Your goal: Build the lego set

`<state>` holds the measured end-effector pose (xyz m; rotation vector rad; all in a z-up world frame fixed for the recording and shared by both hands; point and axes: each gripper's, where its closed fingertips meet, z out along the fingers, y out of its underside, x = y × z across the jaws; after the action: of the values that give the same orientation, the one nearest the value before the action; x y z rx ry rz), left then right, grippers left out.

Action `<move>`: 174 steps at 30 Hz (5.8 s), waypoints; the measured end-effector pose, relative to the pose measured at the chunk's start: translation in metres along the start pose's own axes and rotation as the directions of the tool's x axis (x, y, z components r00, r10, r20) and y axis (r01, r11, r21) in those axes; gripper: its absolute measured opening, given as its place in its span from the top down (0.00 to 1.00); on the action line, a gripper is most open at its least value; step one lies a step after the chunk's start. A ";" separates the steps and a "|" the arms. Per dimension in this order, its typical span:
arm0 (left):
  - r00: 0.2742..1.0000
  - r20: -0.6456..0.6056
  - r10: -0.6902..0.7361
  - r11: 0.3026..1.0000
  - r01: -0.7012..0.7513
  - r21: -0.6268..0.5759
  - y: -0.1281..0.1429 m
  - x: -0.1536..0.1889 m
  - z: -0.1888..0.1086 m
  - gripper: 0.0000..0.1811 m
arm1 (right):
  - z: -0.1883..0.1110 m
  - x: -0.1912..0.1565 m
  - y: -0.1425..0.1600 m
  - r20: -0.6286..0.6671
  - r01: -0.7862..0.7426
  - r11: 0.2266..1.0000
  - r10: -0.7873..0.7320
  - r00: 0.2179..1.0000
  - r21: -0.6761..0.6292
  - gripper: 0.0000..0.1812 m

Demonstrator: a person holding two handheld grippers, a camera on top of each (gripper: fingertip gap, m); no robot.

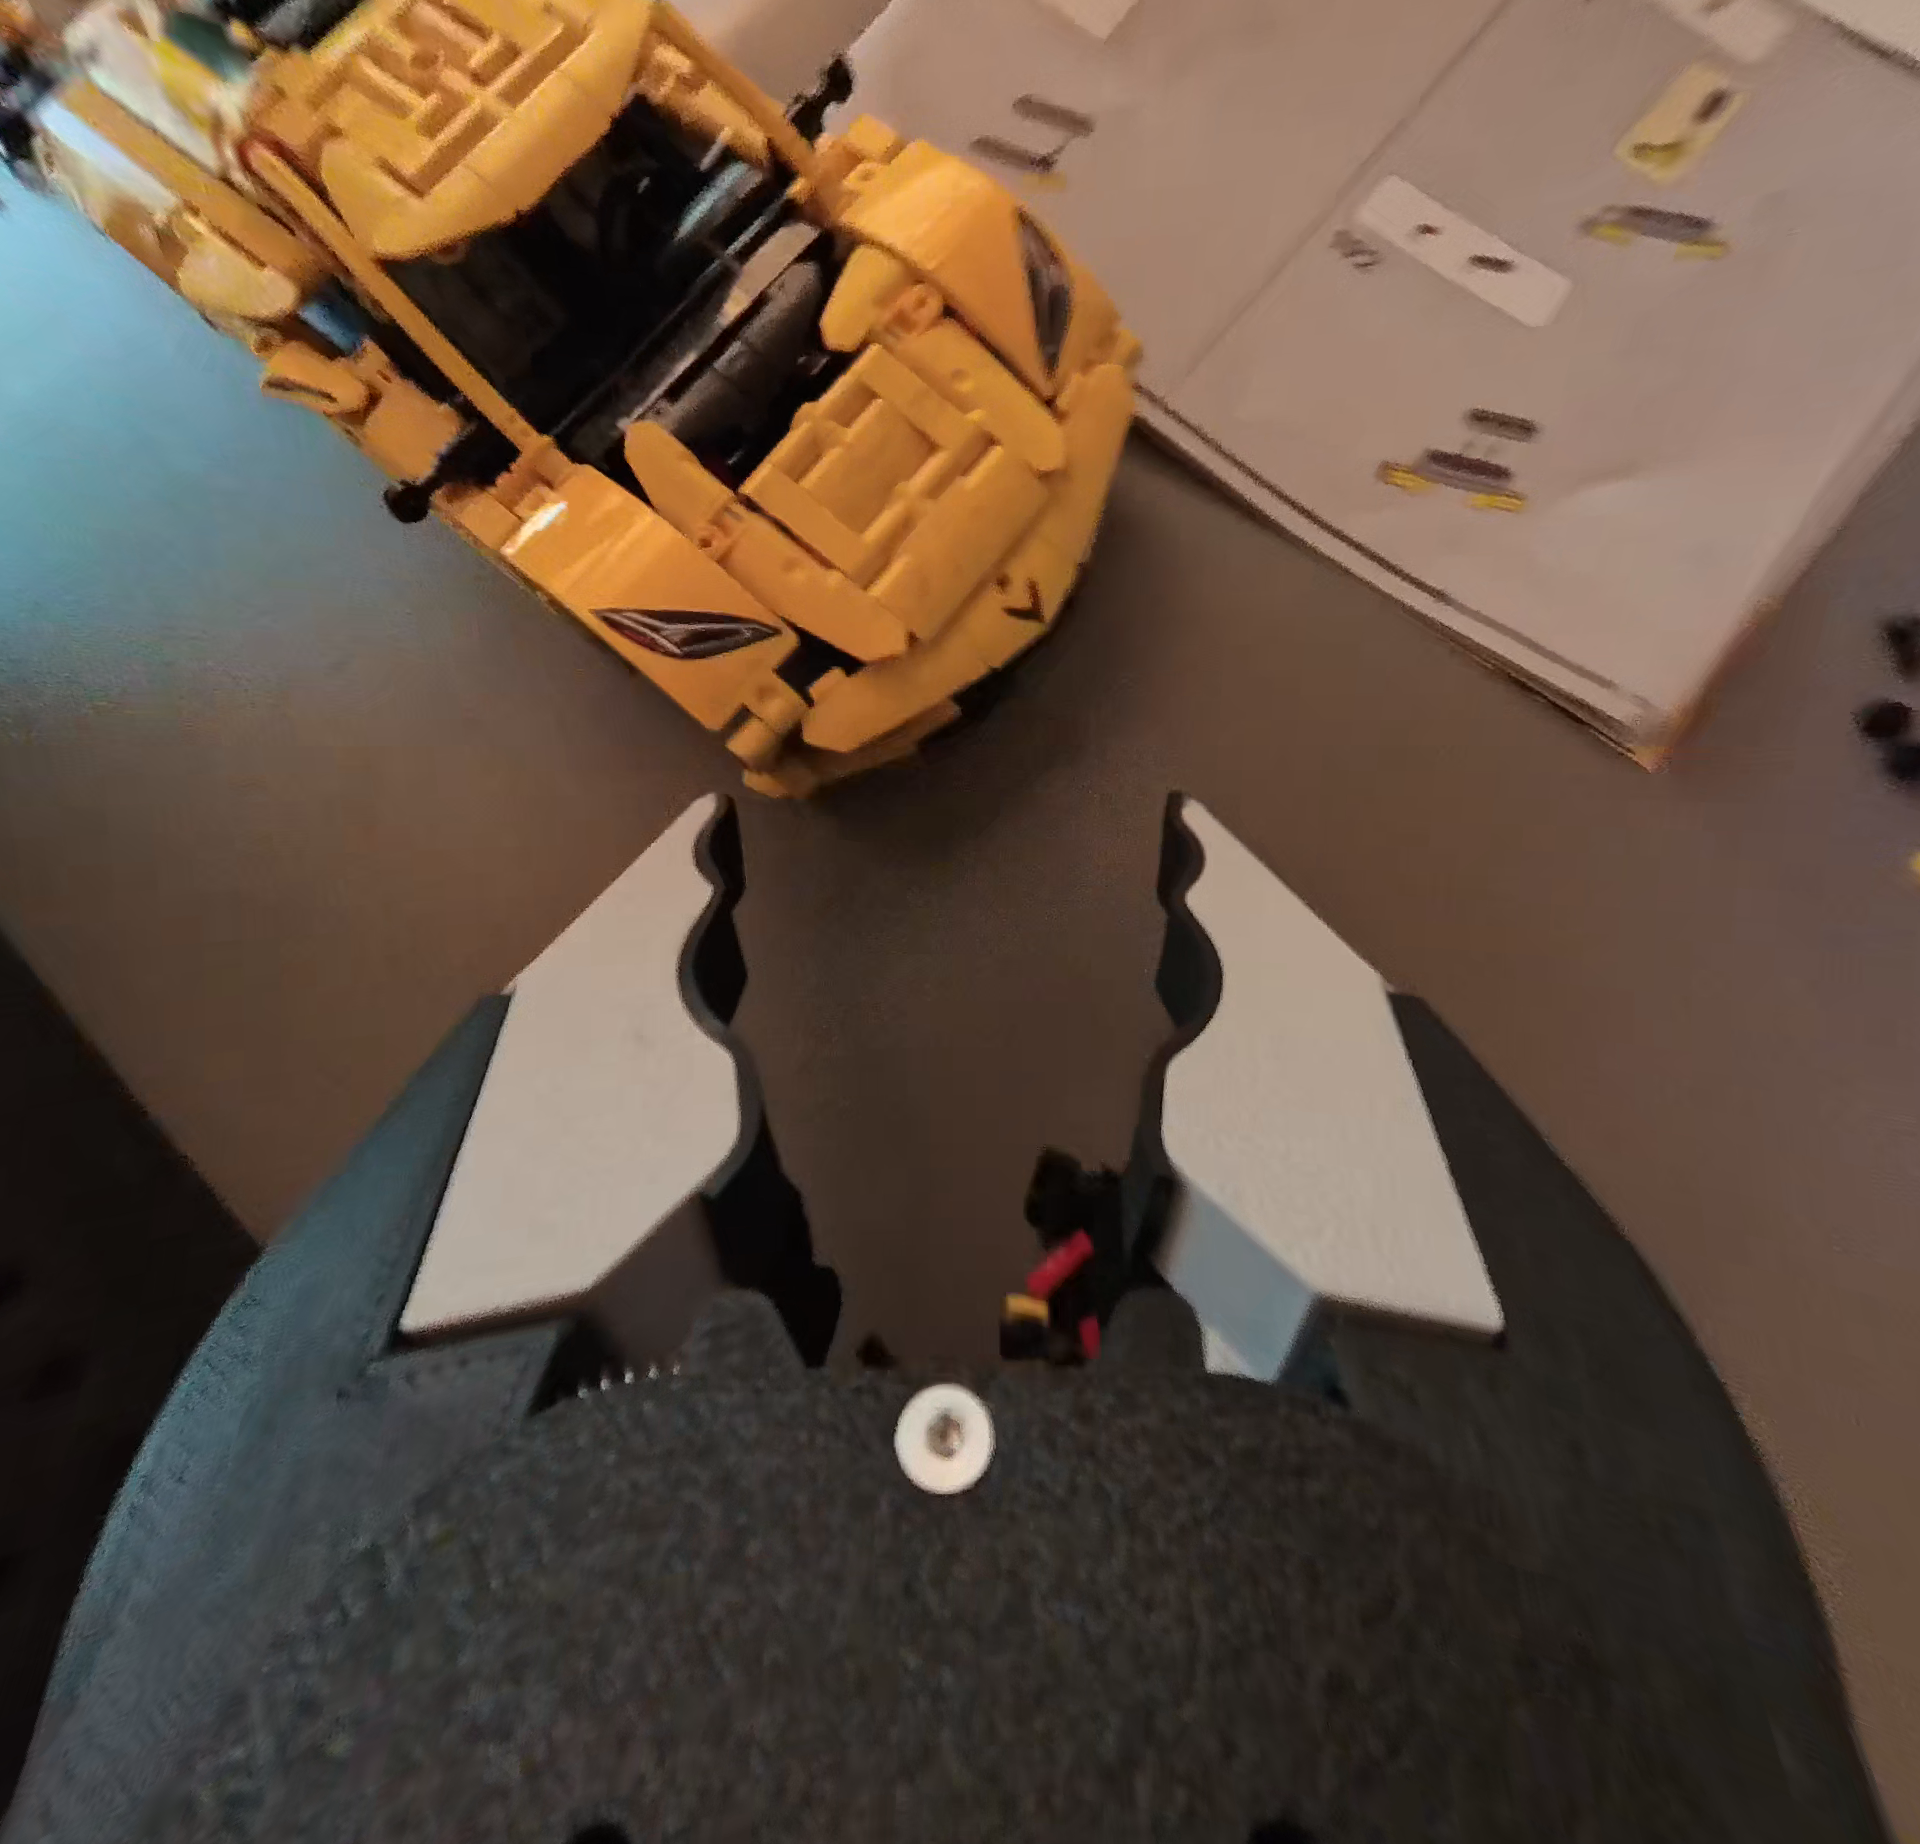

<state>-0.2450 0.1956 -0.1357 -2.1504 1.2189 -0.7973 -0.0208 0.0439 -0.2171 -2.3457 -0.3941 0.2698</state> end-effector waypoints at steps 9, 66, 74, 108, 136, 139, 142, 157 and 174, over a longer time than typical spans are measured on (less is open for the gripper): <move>0.994 0.092 0.057 0.973 -0.076 0.216 -0.082 -0.028 0.074 0.54 | -0.084 0.023 -0.010 0.087 -0.229 0.888 0.212 0.973 0.398 0.59; 0.991 -0.019 0.132 0.961 -0.124 0.248 -0.054 -0.016 0.096 0.59 | -0.084 0.038 0.118 -0.096 0.009 0.995 -0.019 0.995 -0.099 0.88; 0.991 -0.016 0.129 0.963 -0.122 0.239 -0.052 -0.018 0.097 0.59 | -0.080 0.035 0.113 -0.084 0.035 0.995 -0.044 0.996 -0.098 0.89; 0.993 -0.001 0.115 0.963 -0.111 0.246 -0.052 -0.025 0.093 0.59 | 0.019 -0.143 0.037 0.383 0.394 0.916 -0.340 0.859 -0.070 0.96; 0.994 -0.003 0.113 0.965 -0.109 0.240 -0.051 -0.024 0.093 0.59 | -0.095 0.011 0.126 -0.029 0.109 0.978 -0.116 0.993 -0.177 0.91; 0.994 -0.006 0.108 0.966 -0.103 0.238 -0.050 -0.025 0.094 0.59 | -0.095 0.020 0.125 -0.075 0.148 0.972 -0.164 0.984 -0.184 0.91; 0.994 -0.009 0.109 0.967 -0.104 0.233 -0.049 -0.025 0.095 0.59 | -0.093 0.024 0.131 -0.090 0.165 0.961 -0.188 0.978 -0.221 0.91; 0.991 -0.060 0.119 0.959 -0.099 0.266 -0.057 -0.012 0.087 0.59 | -0.094 0.015 0.085 -0.057 0.120 0.992 -0.122 0.991 -0.030 0.93; 0.791 -0.312 0.526 0.744 -0.251 0.619 -0.080 0.112 0.034 0.77 | -0.033 -0.078 -0.180 0.890 -0.680 0.668 0.059 0.452 0.301 0.93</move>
<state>-0.1291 0.1381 -0.0769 -1.1853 1.4002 -1.3262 -0.1196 0.1189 -0.0618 -1.4105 -0.1003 1.5657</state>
